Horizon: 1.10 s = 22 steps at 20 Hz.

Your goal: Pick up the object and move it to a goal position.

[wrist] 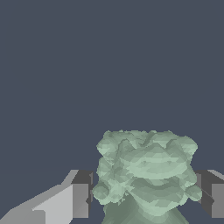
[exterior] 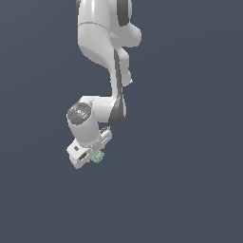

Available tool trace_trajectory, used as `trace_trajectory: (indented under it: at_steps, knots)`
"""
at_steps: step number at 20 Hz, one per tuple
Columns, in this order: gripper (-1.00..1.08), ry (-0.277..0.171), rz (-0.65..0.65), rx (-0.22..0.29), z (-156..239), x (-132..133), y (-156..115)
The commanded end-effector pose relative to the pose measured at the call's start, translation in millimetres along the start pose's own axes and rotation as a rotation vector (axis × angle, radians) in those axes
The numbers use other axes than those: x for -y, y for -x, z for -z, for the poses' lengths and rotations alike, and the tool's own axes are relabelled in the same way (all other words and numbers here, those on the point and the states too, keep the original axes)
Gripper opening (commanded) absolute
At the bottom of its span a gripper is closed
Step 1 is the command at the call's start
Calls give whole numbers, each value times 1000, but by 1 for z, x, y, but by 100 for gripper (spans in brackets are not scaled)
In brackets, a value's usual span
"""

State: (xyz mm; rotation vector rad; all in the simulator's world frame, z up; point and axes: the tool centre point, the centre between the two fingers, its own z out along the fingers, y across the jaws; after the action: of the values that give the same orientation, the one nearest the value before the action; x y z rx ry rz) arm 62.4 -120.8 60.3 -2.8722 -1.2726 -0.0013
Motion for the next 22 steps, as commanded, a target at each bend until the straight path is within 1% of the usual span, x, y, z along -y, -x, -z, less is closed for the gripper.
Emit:
trace_trajectory:
  at_steps: [1,7,12,17,22]
  knots:
    - [-100,0,1,0,1,-17,3]
    - [-100,0,1,0,4,-52,10]
    - [-100,0,1,0,6,-76,15]
    - [-100,0,1,0,7,-91,17]
    - [-100,0,1,0,7,-100,18]
